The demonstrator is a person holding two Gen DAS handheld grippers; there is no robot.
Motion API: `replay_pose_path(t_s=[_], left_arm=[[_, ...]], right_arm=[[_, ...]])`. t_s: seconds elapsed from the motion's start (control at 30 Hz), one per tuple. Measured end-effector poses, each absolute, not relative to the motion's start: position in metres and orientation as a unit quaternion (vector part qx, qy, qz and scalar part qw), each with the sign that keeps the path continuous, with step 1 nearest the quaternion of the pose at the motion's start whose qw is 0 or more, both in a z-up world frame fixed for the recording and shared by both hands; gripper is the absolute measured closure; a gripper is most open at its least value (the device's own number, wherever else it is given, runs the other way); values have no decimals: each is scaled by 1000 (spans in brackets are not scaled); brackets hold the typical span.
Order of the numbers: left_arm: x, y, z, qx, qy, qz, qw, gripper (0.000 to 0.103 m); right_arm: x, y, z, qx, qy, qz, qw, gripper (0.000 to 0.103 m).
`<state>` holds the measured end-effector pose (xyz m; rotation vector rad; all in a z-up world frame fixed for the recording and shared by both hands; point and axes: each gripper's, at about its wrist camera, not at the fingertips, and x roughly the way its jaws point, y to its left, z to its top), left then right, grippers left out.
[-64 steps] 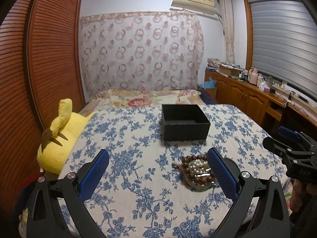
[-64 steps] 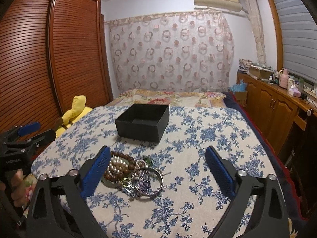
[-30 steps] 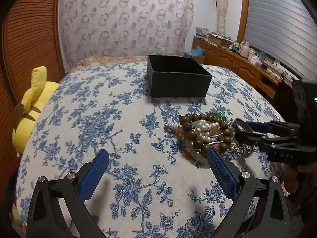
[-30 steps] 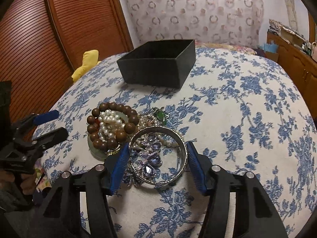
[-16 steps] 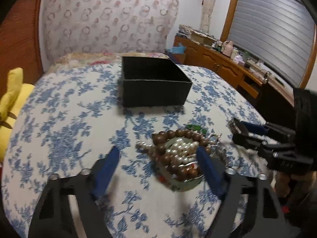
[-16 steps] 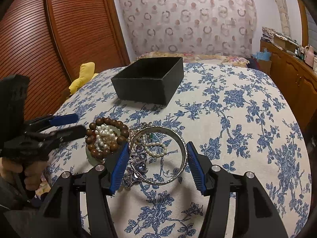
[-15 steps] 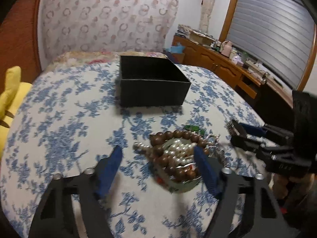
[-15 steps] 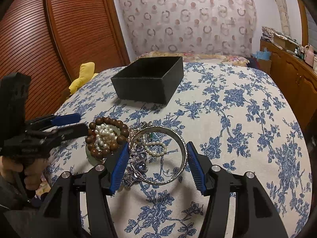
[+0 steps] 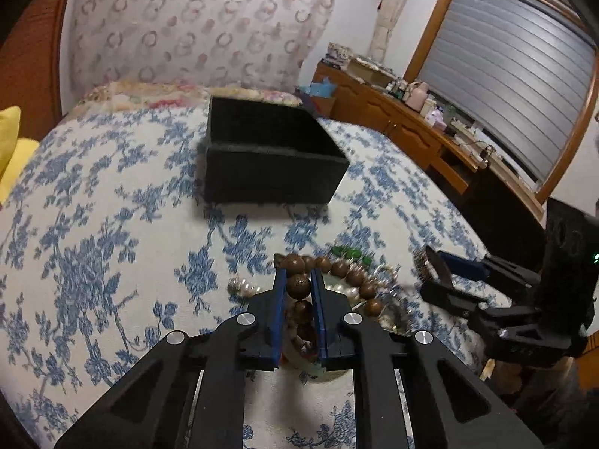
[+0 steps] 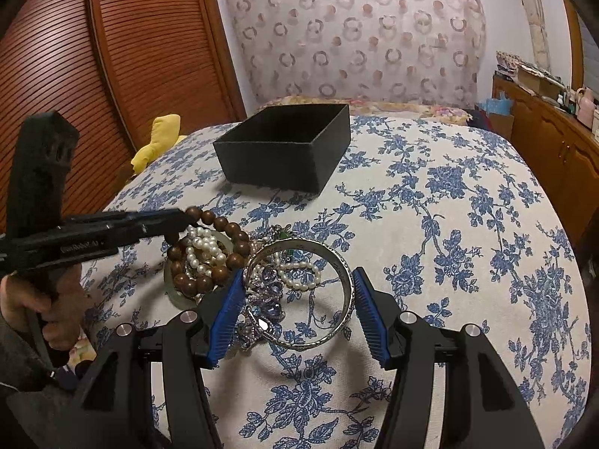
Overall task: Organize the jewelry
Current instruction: 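Grasp the brown bead bracelet with the left tool while the right tool grasps the silver bangle, then carry the bead bracelet and silver bangle into the black box and open both tools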
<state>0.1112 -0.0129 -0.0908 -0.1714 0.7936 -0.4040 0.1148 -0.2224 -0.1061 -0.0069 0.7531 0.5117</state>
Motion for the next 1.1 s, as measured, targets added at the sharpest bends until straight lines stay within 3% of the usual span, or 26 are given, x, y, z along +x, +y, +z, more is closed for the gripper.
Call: replay_pose_path(t_s=[0.7, 1.1], left_arm=[[140, -24, 1, -49, 298, -204, 931, 91], [180, -24, 25, -24, 288, -180, 940, 91]], right_arm=[[127, -219, -73, -32, 326, 253, 910, 43], [160, -194, -45, -61, 292, 266, 917, 43]])
